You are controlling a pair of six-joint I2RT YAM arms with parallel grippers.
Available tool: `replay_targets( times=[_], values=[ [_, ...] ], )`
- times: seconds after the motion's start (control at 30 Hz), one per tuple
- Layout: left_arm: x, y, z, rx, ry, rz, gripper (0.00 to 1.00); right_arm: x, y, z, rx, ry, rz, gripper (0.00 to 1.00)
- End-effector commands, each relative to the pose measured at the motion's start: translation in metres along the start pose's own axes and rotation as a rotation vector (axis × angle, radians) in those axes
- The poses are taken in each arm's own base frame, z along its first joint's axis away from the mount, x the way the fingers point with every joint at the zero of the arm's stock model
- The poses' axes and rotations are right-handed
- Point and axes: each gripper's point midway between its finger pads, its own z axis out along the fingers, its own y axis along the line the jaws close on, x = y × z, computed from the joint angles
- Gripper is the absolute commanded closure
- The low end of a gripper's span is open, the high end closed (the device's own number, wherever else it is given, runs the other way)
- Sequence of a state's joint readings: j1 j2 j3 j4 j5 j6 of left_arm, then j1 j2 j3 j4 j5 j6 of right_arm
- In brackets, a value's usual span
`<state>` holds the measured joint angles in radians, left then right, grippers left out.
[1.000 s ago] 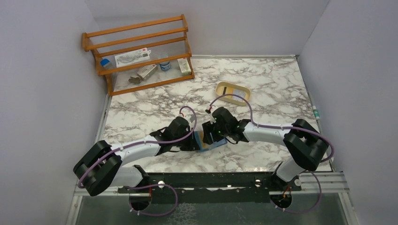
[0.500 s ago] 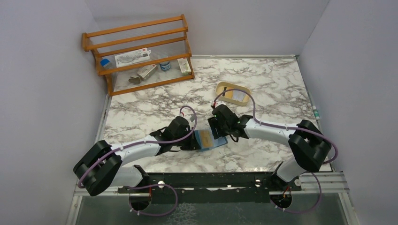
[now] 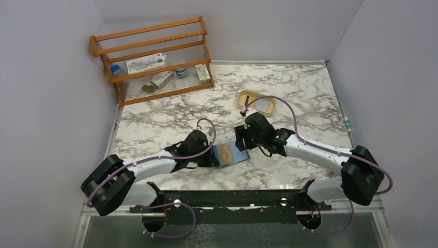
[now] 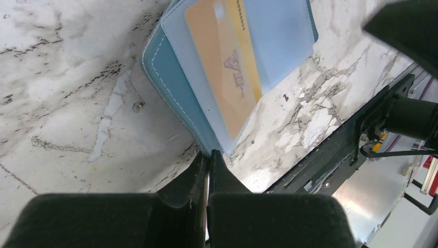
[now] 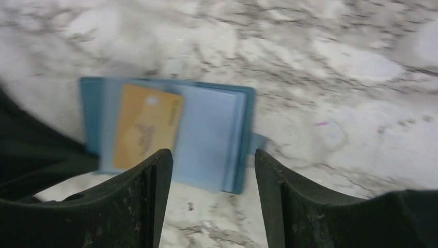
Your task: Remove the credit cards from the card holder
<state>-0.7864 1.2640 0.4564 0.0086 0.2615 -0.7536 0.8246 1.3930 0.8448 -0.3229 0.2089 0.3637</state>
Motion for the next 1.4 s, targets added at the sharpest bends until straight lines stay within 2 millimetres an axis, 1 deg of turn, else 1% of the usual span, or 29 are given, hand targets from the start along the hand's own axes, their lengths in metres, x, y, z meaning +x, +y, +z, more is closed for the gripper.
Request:
replay_targets(
  times=[0.0,0.1,0.2,0.33,0.4,0.67,0.77,0.87,0.9,0.93,1.03,1.17,1.37],
  values=[
    [0.002,0.005,0.003,0.008,-0.010,0.016,1.00,-0.004,0.084,-0.022,-0.503,-0.041,0.017,0.35],
    [0.004,0.008,0.007,0.004,-0.004,0.014,1.00,0.012,0.102,-0.020,-0.618,0.013,0.057,0.35],
    [0.005,0.010,0.010,0.000,-0.002,0.012,1.00,0.027,0.103,-0.007,-0.616,0.059,0.100,0.35],
    [0.005,0.015,0.014,-0.019,-0.005,0.010,1.00,0.045,0.095,0.013,-0.545,0.125,0.138,0.35],
    [0.005,0.017,0.016,-0.027,-0.005,0.009,1.00,0.050,0.088,0.019,-0.503,0.135,0.152,0.35],
    [0.015,0.030,0.024,-0.060,0.023,-0.022,1.00,0.058,0.066,0.030,-0.357,0.147,0.169,0.35],
    [0.017,0.032,0.025,-0.067,0.029,-0.026,1.00,0.067,0.053,0.034,-0.283,0.172,0.181,0.35],
    [0.018,0.034,0.025,-0.074,0.031,-0.024,1.00,0.073,0.050,0.035,-0.271,0.178,0.203,0.35],
    [0.018,0.035,0.025,-0.075,0.031,-0.023,1.00,0.076,0.052,0.035,-0.282,0.184,0.212,0.35],
    [0.019,0.035,0.025,-0.075,0.033,-0.023,1.00,0.075,0.057,0.036,-0.312,0.171,0.223,0.35],
    [0.020,0.036,0.027,-0.075,0.037,-0.025,1.00,0.081,0.070,0.034,-0.406,0.165,0.261,0.35],
    [0.021,0.036,0.027,-0.071,0.037,-0.026,1.00,0.082,0.087,0.031,-0.521,0.162,0.297,0.35],
    [0.020,0.036,0.028,-0.068,0.032,-0.020,1.00,0.082,0.101,0.023,-0.624,0.159,0.315,0.35]
  ],
)
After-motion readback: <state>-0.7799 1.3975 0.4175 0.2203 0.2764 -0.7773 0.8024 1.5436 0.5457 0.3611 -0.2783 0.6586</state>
